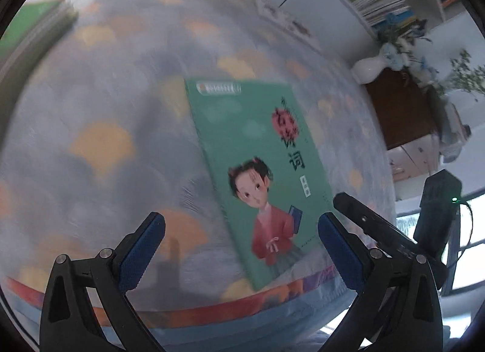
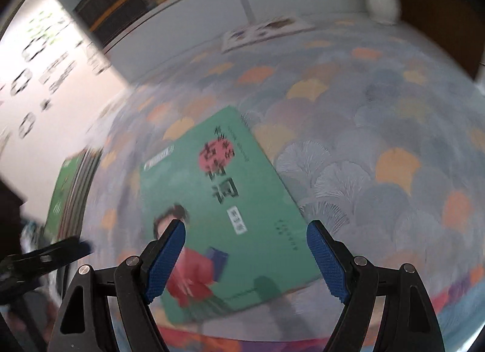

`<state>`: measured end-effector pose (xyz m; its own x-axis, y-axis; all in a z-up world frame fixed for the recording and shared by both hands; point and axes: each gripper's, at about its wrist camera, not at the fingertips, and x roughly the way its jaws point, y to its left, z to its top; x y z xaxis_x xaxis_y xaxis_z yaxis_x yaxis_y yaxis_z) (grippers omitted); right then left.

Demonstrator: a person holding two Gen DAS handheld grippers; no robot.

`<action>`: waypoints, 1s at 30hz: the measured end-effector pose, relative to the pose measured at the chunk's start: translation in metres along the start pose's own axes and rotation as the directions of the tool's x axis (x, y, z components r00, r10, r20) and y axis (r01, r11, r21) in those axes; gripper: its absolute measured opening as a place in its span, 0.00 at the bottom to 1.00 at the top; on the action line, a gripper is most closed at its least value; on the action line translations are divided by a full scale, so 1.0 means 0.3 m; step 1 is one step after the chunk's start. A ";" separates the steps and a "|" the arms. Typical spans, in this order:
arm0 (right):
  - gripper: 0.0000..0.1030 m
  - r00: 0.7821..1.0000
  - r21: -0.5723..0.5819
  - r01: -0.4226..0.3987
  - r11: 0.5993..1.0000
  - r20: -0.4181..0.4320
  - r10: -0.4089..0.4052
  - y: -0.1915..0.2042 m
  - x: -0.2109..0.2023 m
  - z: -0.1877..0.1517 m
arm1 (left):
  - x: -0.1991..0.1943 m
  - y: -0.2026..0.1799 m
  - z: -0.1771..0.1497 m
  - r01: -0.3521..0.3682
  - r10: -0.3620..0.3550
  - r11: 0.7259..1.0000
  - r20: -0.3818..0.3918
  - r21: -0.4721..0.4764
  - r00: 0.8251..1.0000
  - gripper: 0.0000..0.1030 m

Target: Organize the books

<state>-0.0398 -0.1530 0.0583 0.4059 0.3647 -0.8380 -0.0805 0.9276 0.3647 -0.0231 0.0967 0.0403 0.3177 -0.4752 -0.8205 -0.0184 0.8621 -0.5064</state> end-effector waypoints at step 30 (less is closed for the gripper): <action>1.00 1.000 -0.543 0.000 0.840 -0.019 -0.012 0.121 0.121 -0.188 | 0.238 -0.281 -0.097 -0.392 0.391 0.914 0.035 0.109 0.920 1.00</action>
<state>-0.0793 -0.1015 0.0182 0.3896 0.3553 -0.8497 -0.5618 0.8228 0.0864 -0.0265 -0.0152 0.0166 0.3179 -0.0943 -0.9434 -0.0384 0.9929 -0.1122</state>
